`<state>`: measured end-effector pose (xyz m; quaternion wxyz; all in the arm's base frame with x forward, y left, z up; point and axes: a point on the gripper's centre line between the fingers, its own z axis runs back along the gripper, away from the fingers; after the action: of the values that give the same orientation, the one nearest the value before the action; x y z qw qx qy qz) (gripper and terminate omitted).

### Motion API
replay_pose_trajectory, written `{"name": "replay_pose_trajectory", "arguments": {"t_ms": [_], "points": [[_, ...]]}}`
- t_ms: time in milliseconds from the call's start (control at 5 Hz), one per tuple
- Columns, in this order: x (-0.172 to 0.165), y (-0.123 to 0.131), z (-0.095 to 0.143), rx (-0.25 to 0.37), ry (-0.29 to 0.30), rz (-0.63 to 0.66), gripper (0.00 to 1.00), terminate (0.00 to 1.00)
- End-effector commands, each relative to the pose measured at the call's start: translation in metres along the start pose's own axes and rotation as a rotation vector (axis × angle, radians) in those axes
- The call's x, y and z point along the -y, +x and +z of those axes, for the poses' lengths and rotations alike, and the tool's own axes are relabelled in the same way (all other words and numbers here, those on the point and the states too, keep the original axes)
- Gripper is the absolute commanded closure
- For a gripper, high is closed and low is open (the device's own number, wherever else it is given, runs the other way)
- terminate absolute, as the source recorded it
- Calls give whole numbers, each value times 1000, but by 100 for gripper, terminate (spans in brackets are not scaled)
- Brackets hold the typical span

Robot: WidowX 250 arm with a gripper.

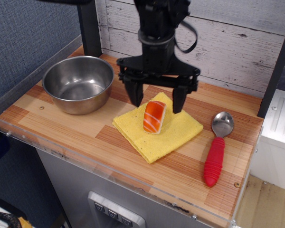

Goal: Place the sushi behind the yellow towel

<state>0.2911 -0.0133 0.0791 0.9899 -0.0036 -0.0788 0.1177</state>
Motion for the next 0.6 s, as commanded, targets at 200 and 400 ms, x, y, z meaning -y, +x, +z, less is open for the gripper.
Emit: {"name": "replay_pose_trajectory", "arguments": {"t_ms": [200,400], "points": [[-5,16,-36,10,-17,33,0,0],[-3,16,-42,8,-19,26,0,0]]}}
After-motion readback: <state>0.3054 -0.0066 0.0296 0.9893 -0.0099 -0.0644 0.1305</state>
